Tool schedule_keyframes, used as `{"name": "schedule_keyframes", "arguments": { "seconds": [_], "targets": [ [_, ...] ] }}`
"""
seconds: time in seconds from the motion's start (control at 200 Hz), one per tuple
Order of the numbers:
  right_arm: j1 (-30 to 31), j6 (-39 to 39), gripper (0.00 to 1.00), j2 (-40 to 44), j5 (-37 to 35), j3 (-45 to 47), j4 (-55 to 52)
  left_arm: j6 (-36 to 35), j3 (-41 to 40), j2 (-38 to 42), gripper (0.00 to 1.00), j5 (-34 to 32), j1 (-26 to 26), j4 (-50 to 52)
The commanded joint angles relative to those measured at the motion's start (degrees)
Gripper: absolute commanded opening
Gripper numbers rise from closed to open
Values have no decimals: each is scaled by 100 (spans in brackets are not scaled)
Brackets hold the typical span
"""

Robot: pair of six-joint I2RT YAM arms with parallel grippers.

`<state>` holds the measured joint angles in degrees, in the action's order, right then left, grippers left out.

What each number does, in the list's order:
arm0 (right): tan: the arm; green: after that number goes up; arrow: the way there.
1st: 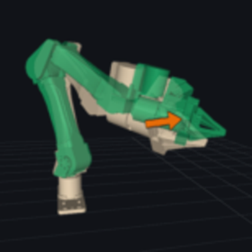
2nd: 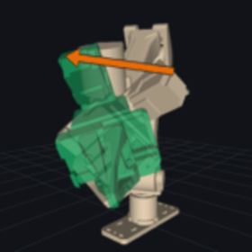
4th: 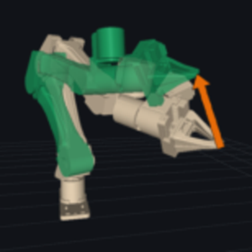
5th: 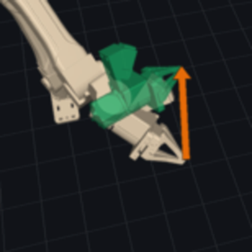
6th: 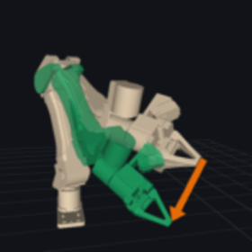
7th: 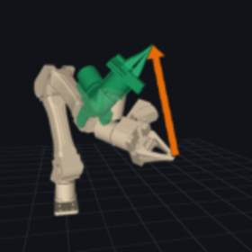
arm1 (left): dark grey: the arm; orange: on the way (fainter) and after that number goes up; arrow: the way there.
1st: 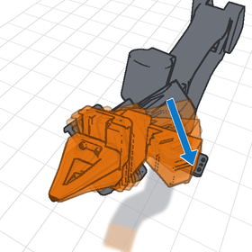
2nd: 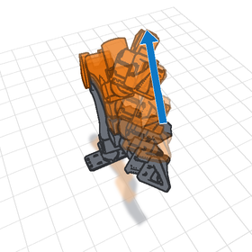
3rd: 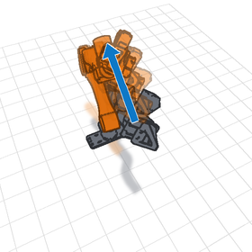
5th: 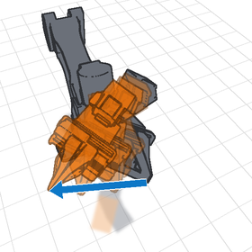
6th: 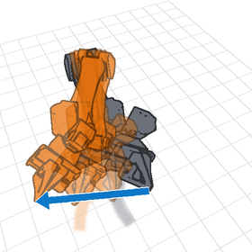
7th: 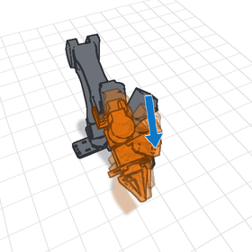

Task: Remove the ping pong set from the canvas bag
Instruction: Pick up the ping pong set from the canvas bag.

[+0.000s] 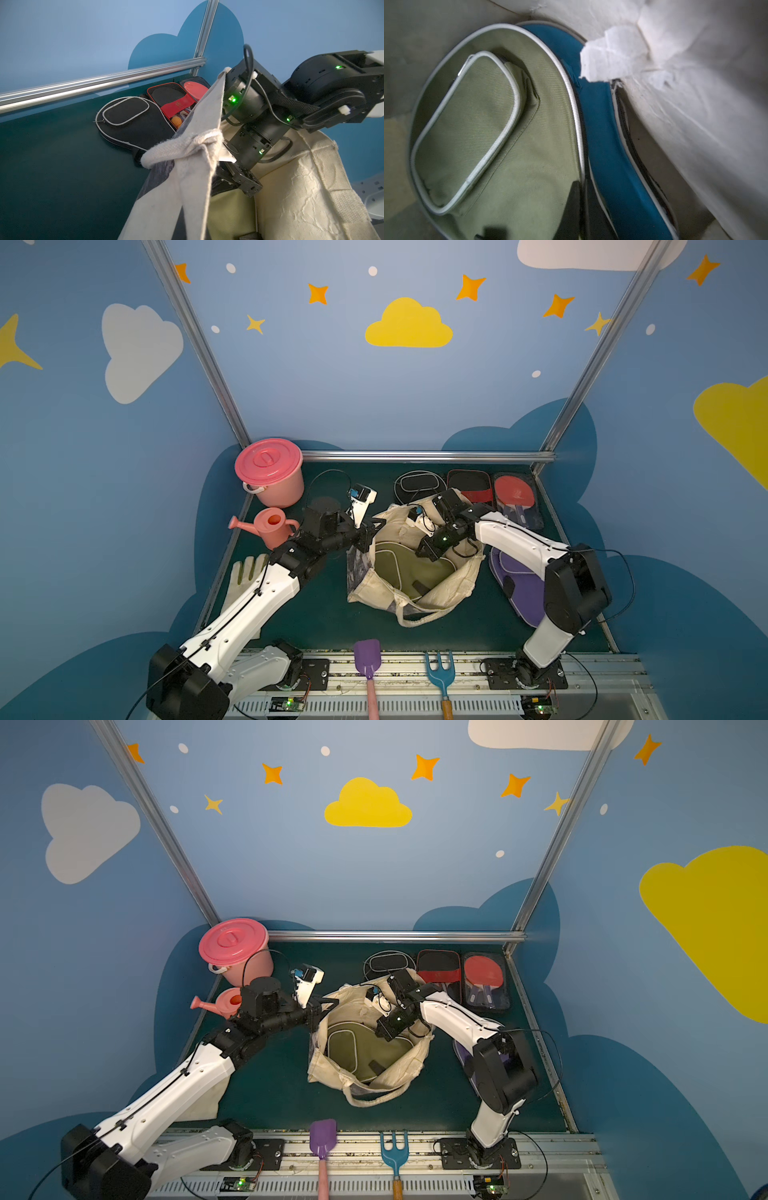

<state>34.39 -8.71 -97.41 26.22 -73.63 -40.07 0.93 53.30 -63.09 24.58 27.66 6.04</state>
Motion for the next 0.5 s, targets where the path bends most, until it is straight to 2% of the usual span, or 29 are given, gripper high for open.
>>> {"name": "schedule_keyframes", "arguments": {
  "seconds": [0.0,0.37,0.491],
  "targets": [
    [-113,113,0,410,588,23,-290,-86,40,290,5,-346,-103,-577],
    [-46,163,0,1291,243,-102,-415,-28,10,306,5,-298,-101,-811],
    [-21,210,0,1535,-46,-197,-473,-18,27,263,9,-344,-94,-799]
  ]
}}
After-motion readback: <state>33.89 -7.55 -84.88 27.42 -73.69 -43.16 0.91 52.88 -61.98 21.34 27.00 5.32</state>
